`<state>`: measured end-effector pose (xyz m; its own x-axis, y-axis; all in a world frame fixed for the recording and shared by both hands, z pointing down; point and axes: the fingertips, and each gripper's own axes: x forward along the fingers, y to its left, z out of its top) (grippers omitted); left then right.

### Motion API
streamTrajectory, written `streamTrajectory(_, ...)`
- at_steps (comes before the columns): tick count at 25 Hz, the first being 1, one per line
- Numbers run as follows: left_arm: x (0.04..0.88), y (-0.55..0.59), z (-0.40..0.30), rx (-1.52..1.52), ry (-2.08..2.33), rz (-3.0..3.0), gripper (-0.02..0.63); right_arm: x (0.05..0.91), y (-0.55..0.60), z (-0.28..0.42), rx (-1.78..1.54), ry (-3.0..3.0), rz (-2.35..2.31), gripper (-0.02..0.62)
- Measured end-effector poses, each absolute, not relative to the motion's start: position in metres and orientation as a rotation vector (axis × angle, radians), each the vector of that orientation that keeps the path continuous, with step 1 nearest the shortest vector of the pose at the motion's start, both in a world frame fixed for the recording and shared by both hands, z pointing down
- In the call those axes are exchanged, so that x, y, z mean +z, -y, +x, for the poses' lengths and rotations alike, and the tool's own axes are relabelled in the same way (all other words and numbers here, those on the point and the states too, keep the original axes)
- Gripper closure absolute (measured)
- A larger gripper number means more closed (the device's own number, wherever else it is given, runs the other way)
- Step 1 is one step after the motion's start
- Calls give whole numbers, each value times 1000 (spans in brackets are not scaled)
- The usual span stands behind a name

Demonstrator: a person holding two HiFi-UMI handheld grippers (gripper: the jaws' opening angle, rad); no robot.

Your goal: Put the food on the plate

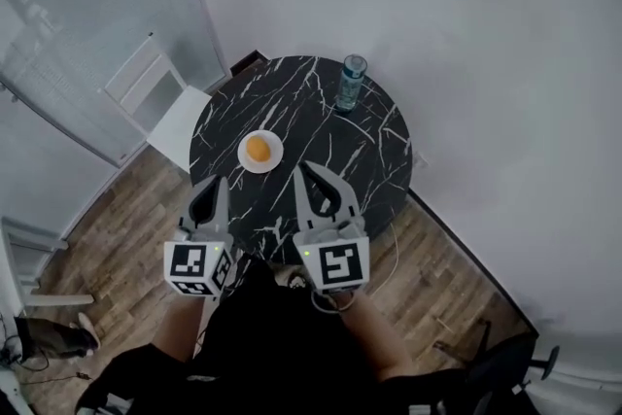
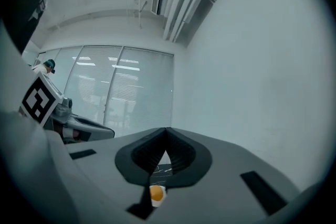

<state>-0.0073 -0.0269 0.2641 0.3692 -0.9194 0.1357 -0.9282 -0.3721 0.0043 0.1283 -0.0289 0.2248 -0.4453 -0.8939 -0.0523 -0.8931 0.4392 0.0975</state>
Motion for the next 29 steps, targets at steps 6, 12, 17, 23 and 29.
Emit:
streamTrajectory(6,260,19,-8,166,1737,2528,606,226,20,133,-171,2666,1647,600)
streamTrajectory(12,260,16,-7,170,1740,2527,606,227,19,133,-155,2670,1643,600)
streamTrajectory(17,261,16,-10,170,1750,2513,606,228,20,134,-165,2667,1636,600)
streamTrajectory(23,262,19,-4,189,1743,2516,606,228,23,140,-154,2667,1645,598)
streamTrajectory(29,267,22,0,186,1727,2523,606,237,23,140,-140,2666,1636,600)
